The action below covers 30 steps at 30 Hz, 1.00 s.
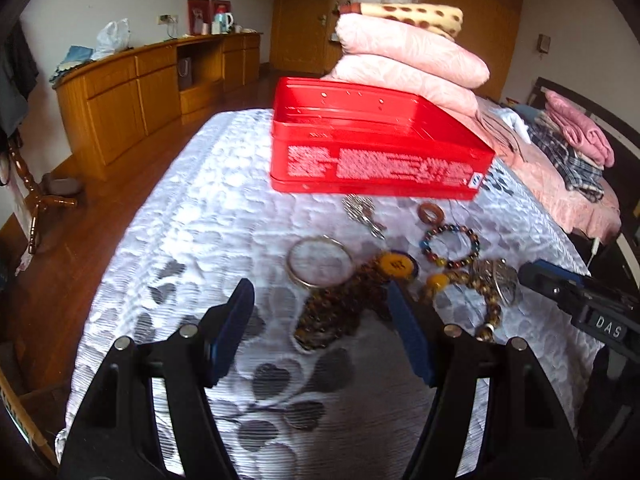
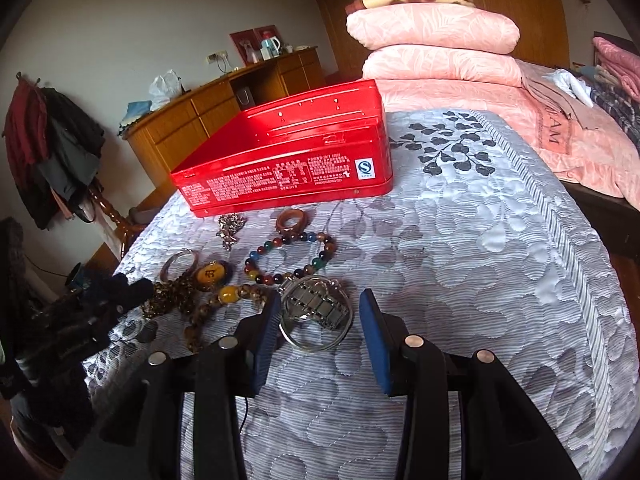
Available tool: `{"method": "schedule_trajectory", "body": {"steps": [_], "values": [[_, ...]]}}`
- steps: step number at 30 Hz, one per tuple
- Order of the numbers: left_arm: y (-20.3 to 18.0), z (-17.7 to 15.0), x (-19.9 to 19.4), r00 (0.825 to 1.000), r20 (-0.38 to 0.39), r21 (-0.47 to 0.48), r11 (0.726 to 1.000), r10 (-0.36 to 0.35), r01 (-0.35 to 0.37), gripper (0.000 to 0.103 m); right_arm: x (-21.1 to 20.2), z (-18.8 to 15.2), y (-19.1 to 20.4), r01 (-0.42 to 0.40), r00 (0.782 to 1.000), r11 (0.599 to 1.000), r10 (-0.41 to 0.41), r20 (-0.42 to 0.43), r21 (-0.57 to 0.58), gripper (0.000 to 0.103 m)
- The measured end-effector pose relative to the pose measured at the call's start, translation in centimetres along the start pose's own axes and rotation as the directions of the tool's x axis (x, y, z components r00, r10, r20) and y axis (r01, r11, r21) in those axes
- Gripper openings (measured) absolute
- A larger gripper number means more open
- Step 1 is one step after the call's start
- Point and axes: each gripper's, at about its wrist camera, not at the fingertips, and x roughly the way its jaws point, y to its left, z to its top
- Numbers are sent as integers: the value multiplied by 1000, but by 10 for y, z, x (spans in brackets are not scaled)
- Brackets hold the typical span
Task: Organize jewelry
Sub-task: 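Grasp the brown bead strand with the left tool while the right tool grasps the silver ring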
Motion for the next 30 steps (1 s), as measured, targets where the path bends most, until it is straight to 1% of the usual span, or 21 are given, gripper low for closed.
{"method": "schedule_trajectory", "body": {"steps": [4, 6, 10, 16, 17, 18, 19, 21, 25, 30], "values": [[-3, -1, 7, 999, -33, -6, 1000, -25, 25, 64, 1, 0, -2, -6, 1000, 1000, 6, -3, 11, 41], [-4, -1, 12, 998, -54, -13, 999, -42, 41, 59, 2, 0, -3, -10, 1000, 1000, 10, -7, 14, 41], [-5, -2, 23, 993, -105, -20, 999, -49, 47, 59, 3, 0, -4, -17, 1000, 1000, 18, -12, 17, 41], [-11, 0, 28, 991, -125, 3, 999, -46, 47, 61, 4, 0, -5, -22, 1000, 1000, 22, -17, 21, 41], [-12, -1, 29, 991, -128, 12, 999, -39, 41, 56, 4, 0, -5, -21, 1000, 1000, 21, -17, 20, 41], [-14, -1, 29, 991, -127, 18, 999, -29, 31, 47, 4, 0, -5, -21, 1000, 1000, 21, -17, 20, 41], [-14, -1, 28, 992, -125, 21, 999, -26, 29, 42, 4, 0, -5, -20, 1000, 1000, 20, -17, 21, 41], [-14, -1, 26, 992, -122, 19, 999, -23, 25, 18, 5, 0, -5, -19, 1000, 1000, 20, -21, 22, 41], [-13, -6, 20, 992, -116, 13, 998, -55, 57, 17, 6, 0, -4, -16, 1000, 1000, 16, -25, 18, 41], [-13, -17, 6, 984, -136, -3, 993, -117, 118, 17, 6, 0, -4, -13, 1000, 1000, 14, -27, 17, 41]]}}
